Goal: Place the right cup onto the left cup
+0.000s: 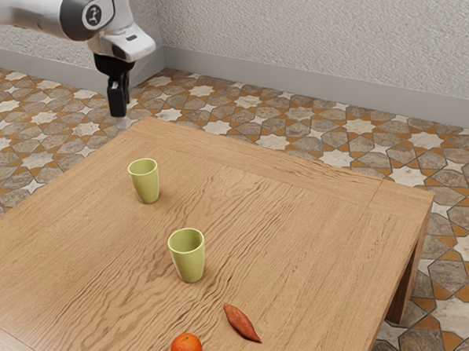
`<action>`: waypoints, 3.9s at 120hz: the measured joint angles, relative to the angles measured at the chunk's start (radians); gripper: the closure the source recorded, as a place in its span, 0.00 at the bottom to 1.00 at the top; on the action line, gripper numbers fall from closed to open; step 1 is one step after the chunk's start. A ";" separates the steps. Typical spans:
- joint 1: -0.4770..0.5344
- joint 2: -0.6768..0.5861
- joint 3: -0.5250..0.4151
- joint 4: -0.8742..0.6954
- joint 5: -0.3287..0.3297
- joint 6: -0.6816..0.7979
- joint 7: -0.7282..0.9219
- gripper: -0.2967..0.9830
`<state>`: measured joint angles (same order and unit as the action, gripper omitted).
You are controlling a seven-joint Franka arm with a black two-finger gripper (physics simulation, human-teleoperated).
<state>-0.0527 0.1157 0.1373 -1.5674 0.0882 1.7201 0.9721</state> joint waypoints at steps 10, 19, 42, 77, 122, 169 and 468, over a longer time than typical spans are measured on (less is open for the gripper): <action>-0.001 0.013 0.001 -0.005 -0.019 0.004 -0.003 0.23; -0.009 0.015 0.001 -0.033 -0.029 0.018 -0.007 0.23; -0.056 0.022 -0.002 -0.155 -0.036 0.109 -0.022 0.23; -0.104 0.058 -0.042 -0.318 -0.021 0.312 -0.059 0.23; -0.145 0.116 -0.059 -0.410 0.001 0.467 -0.128 0.23; -0.153 0.109 -0.079 -0.493 0.003 0.532 -0.198 0.64; 0.119 0.502 0.073 0.332 -0.069 0.263 0.290 0.84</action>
<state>0.0664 0.6177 0.2102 -1.2351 0.0187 1.9830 1.2620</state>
